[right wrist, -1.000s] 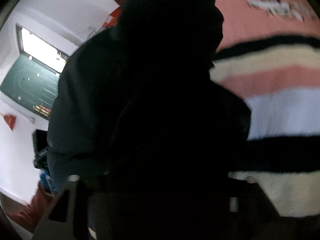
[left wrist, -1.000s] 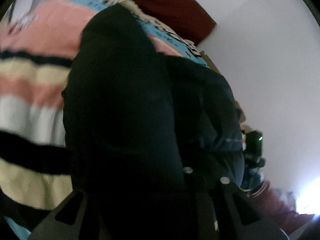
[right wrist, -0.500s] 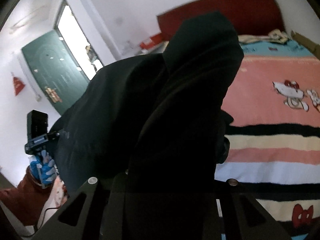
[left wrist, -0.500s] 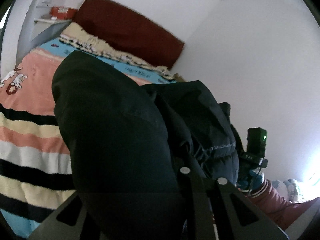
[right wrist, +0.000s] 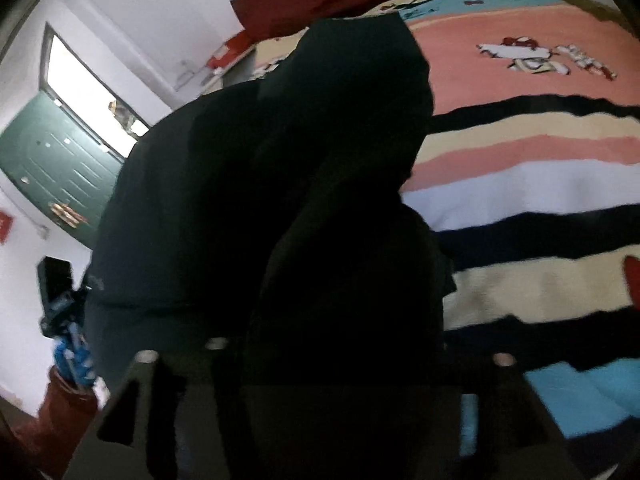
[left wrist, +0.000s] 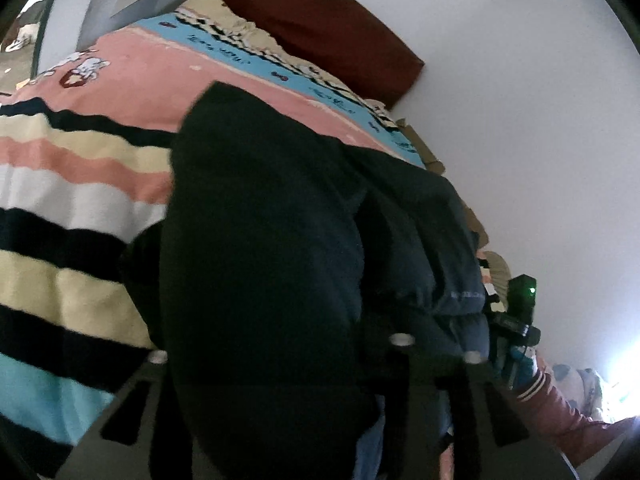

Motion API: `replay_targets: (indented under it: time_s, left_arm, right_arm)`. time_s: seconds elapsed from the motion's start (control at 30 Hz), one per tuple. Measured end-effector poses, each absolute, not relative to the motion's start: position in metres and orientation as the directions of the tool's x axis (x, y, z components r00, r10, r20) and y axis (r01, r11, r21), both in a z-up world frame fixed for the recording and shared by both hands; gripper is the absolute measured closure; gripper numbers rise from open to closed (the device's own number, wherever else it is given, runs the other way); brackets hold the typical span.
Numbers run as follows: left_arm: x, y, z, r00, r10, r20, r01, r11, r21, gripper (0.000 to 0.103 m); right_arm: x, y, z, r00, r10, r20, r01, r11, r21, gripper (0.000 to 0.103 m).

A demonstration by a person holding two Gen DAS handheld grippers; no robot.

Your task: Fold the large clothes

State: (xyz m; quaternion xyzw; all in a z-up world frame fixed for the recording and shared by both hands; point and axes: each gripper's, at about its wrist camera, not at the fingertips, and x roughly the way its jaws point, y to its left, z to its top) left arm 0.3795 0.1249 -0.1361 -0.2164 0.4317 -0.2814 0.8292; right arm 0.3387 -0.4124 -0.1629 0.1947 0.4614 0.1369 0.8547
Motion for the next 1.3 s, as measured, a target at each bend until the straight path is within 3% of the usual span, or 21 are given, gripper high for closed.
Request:
replay_targets:
  time_s: [0.03,0.07,0.2,0.33,0.67,0.73,1.13,1.3]
  left_arm:
    - [0.377,0.133,-0.135,0.473,-0.654,-0.591,0.269,0.745,-0.610,0.057]
    - [0.372,0.145,-0.133,0.487,-0.658,-0.574,0.262,0.737,-0.622,0.055]
    - [0.359,0.199,-0.125,0.608,-0.614,-0.504,0.155,0.714,-0.683,0.044]
    - [0.342,0.220,-0.106,0.649,-0.524,-0.552,0.078,0.767,-0.636,0.044]
    - [0.242,0.170,-0.057,0.666,-0.231,-0.710,0.042,0.961,-0.274,0.042]
    - [0.221,0.156,-0.053,0.671,-0.185,-0.718,0.055,0.978,-0.201,0.036]
    - [0.101,0.084,-0.030,0.790,0.087,-0.606,-0.052,0.996,0.075,0.036]
    - [0.073,0.066,-0.026,0.823,0.069,-0.563,-0.031,0.996,0.078,0.036]
  right_arm:
    - [0.336,-0.419,-0.159,0.555,0.388,-0.736,-0.041,0.896,0.441,0.007]
    - [0.332,-0.426,-0.153,0.580,0.369,-0.726,-0.023,0.899,0.438,0.001]
    - [0.317,-0.457,-0.134,0.640,0.301,-0.707,0.068,0.894,0.442,0.001]
    - [0.284,-0.451,-0.116,0.655,0.213,-0.725,0.088,0.931,0.353,0.000]
    - [0.184,-0.371,-0.087,0.691,0.138,-0.710,0.032,0.975,0.221,0.001]
    - [0.176,-0.354,-0.084,0.694,0.134,-0.707,0.010,0.981,0.196,0.001]
    - [0.102,-0.278,-0.066,0.737,0.129,-0.664,-0.064,0.991,0.121,0.001]
    - [0.080,-0.262,-0.059,0.762,0.111,-0.638,-0.074,0.994,0.084,0.001]
